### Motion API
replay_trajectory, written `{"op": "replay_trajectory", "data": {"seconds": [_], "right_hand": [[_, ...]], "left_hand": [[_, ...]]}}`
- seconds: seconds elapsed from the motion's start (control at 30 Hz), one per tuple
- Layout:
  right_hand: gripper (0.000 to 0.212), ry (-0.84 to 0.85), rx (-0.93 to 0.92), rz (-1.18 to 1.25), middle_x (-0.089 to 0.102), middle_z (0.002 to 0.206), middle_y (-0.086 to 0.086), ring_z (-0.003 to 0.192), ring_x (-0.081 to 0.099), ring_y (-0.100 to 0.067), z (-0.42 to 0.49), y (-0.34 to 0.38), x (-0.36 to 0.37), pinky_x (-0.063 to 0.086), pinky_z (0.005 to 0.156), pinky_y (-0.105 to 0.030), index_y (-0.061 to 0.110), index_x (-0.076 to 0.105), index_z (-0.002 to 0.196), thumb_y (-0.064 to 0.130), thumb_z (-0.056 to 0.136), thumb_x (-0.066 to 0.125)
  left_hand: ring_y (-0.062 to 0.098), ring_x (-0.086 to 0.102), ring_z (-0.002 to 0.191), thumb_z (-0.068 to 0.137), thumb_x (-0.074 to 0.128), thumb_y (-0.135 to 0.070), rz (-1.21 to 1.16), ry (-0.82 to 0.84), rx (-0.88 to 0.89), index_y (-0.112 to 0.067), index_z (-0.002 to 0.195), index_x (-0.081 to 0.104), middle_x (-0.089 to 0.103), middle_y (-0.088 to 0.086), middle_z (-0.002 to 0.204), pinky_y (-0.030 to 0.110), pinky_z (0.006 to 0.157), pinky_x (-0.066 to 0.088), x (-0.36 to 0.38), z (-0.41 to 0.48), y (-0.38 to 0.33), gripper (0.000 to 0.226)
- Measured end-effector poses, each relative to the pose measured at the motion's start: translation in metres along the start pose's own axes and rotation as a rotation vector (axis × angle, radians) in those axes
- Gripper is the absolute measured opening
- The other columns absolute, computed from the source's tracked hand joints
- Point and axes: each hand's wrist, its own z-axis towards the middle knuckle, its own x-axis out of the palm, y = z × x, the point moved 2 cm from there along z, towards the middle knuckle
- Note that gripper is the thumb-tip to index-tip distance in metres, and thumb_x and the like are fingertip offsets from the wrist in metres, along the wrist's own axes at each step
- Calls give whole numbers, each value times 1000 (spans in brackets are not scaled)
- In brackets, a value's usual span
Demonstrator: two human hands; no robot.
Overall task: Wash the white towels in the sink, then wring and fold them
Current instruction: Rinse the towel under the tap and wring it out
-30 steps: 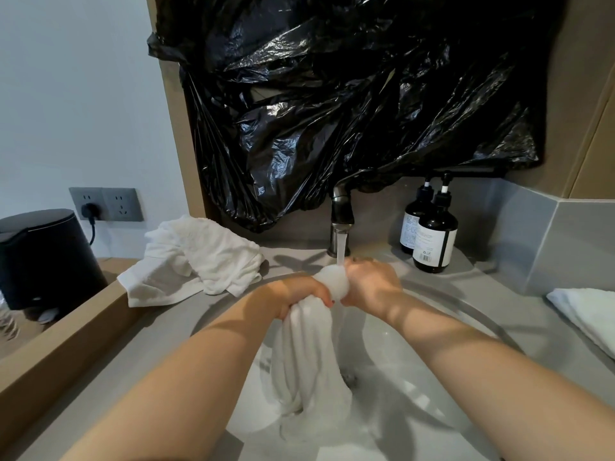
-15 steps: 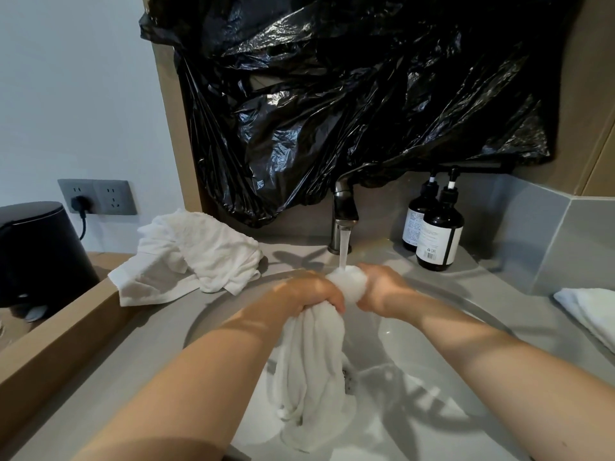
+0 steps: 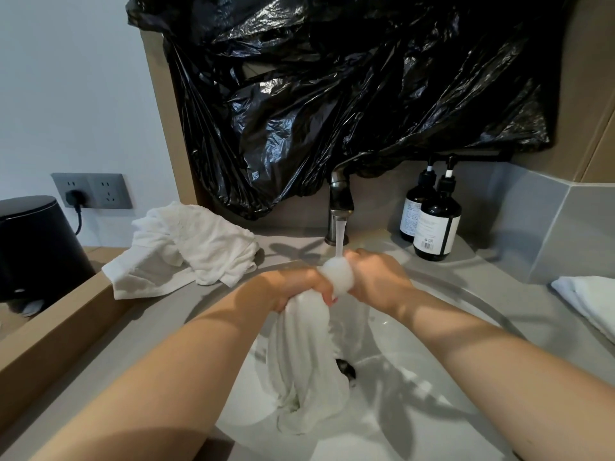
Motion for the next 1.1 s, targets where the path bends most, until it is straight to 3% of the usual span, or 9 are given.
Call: {"op": "replay_trajectory", "data": {"seconds": [0.2,0.33,0.5,0.63,0.7,0.8,0.93,1.03,1.1], "right_hand": [[38,71,94,-15,61,112,-3,100,60,-29,11,-5,-7,45,73,-32,22,50,115,30,82,66],[49,475,128,589,60,101,5,91,60,-15,5,-26,-9,52,75,-30,23,52,119,41,80,76],[86,671,360,1374,61,84,-8,70,54,-18,-3,-62,9,43,63,-30,6,59,122,77,80,32],[98,1024,245,1551,62,120,-23,110,62,-34,-10,-54,24,53,82,-42,9,52,132,82,67,48],[105,1072,135,1543,64,120,-20,110,64,-31,-12,-50,29,56,82,-38,8,48,131,72,52,75],[96,971,181,1573,66,95,-13,75,68,-18,-9,-46,28,57,66,-28,7,48,121,39,44,96],[26,724,249,1193,53,64,0,52,47,-8,-2,-28,21,42,53,-21,11,54,99,1,81,71],[36,458,250,664,54,66,2,47,44,-10,8,-13,13,39,43,-16,21,59,110,17,78,76],[43,347,215,464,62,83,2,61,50,-9,12,-9,9,41,53,-11,20,58,116,26,78,77]], "left_hand": [[25,67,85,54,80,-17,70,-121,101,-6,111,65,70,13,95,40,84,57,-5,15,4,60],[28,67,92,40,82,-31,235,-165,204,-5,113,68,70,19,108,48,90,54,-14,17,7,78],[34,69,101,44,84,-30,316,-105,199,-5,111,69,72,17,107,52,94,53,-18,14,8,73],[26,70,99,40,84,-35,372,-138,219,-14,108,70,74,7,104,44,93,55,-14,14,5,72],[25,69,99,41,83,-34,400,-157,211,-17,105,71,74,5,102,41,90,56,-15,13,5,67],[24,68,92,54,83,-24,448,-223,180,-17,96,71,73,4,97,35,83,54,-16,13,5,45],[19,62,83,68,80,-12,457,-303,160,-14,102,70,70,6,99,26,67,49,-19,14,5,37],[23,63,85,69,78,-11,453,-297,136,-15,107,68,69,8,100,27,67,50,-22,12,5,39],[21,62,77,70,76,-10,434,-292,130,-17,107,65,67,5,90,24,59,48,-22,11,4,39]]}}
